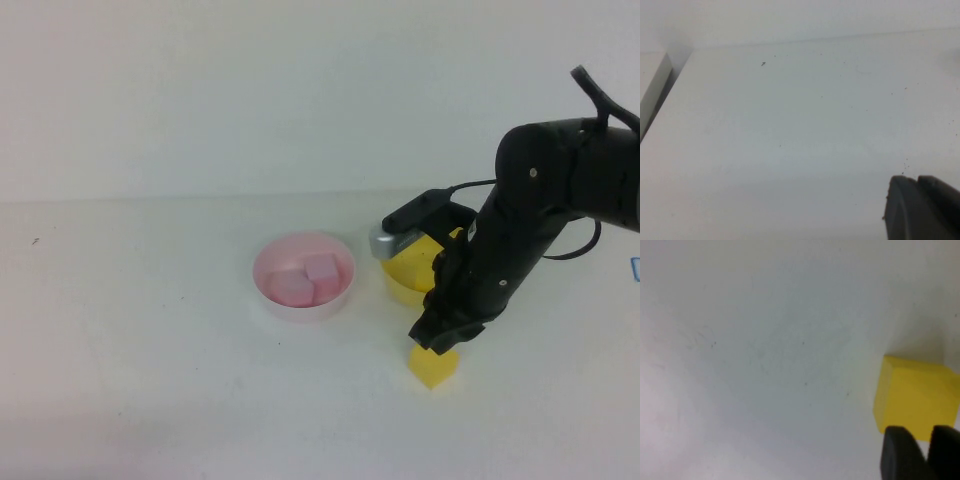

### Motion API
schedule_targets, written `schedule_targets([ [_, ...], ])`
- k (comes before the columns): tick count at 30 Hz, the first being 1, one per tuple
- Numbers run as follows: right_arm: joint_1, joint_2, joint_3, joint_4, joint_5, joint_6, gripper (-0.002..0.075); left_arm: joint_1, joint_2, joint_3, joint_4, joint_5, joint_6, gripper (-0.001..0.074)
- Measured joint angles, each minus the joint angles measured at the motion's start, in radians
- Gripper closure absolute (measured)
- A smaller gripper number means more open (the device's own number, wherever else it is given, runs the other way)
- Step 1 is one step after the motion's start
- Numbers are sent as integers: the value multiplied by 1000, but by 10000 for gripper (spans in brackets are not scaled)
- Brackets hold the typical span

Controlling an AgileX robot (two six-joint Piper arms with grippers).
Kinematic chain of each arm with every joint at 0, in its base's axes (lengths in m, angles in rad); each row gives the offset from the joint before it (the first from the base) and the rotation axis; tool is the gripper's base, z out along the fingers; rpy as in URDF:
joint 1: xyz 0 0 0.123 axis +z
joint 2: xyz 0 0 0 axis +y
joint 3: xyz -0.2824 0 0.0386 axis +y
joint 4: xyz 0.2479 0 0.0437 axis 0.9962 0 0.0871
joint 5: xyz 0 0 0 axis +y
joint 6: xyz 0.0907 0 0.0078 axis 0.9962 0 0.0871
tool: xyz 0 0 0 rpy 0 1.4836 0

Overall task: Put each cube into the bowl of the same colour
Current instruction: Pick up all the yellow cubes and place them in the yellow bowl

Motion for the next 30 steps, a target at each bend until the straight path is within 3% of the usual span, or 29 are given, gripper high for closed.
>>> schedule_targets([
  [2, 2, 8, 0, 2, -33, 0, 554, 0, 0, 0, 0, 0, 0, 734],
  [7, 2, 32, 0, 2, -53, 10, 144, 0, 0, 0, 0, 0, 0, 734],
  [11, 2, 80, 0, 2, -59, 15, 59, 0, 0, 0, 0, 0, 0, 735],
  [14, 2, 121, 0, -5, -91, 31, 94, 0, 0, 0, 0, 0, 0, 734],
  [16, 2, 138, 0, -9, -111, 41, 193, 0, 0, 0, 0, 0, 0, 734],
  [18, 2, 148, 0, -14, -118, 46, 338, 0, 0, 0, 0, 0, 0, 734],
  [20, 2, 148, 0, -14, -120, 51, 419, 0, 0, 0, 0, 0, 0, 735],
  [30, 2, 67, -224, -62, -93, 98, 417, 0, 0, 0, 0, 0, 0, 734],
])
